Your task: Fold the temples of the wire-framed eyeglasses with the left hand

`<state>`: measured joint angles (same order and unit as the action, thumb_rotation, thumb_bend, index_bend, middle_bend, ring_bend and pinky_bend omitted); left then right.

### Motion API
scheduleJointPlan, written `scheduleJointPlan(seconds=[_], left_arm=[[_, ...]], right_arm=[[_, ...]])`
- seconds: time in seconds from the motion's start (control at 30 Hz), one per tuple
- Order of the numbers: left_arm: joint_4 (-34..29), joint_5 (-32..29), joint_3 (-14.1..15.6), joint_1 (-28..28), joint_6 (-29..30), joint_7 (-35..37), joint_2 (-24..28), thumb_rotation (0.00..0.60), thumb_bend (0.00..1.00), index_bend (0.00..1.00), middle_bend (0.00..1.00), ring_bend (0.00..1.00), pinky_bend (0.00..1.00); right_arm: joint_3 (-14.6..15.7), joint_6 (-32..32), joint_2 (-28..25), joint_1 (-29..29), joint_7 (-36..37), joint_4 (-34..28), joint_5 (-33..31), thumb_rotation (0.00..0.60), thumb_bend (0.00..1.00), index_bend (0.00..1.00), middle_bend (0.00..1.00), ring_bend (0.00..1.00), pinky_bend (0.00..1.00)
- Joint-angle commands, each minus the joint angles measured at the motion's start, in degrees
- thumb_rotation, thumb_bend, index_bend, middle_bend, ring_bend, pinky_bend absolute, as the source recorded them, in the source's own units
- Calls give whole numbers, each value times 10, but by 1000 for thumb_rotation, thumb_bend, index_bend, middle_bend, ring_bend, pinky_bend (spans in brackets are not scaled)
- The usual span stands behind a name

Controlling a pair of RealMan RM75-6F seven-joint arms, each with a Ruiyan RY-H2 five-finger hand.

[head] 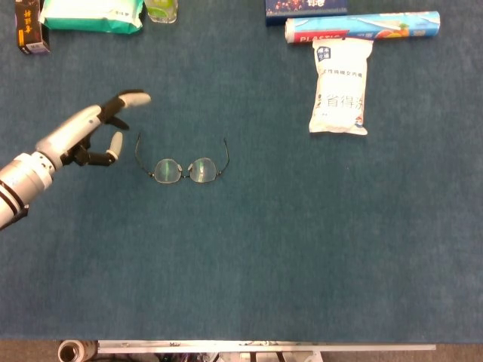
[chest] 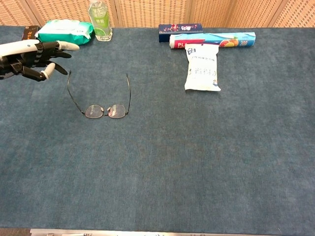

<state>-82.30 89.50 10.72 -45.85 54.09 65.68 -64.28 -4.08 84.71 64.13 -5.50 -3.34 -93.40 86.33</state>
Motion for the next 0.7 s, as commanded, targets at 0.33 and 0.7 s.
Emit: scheduleJointPlan(seconds=[0.33, 0.7], left_arm=[[-64, -107, -67, 61, 26, -235, 8, 600, 511, 6, 0, 0, 115], [-96, -180, -97, 120, 111, -506, -4, 600, 509, 6, 0, 0, 113]], right_arm=[[0, 2, -1, 1, 1, -1, 2, 600, 467, 471, 368, 231, 414], [3, 16, -5, 5, 4, -7, 18, 600, 467, 471, 368, 231, 414]])
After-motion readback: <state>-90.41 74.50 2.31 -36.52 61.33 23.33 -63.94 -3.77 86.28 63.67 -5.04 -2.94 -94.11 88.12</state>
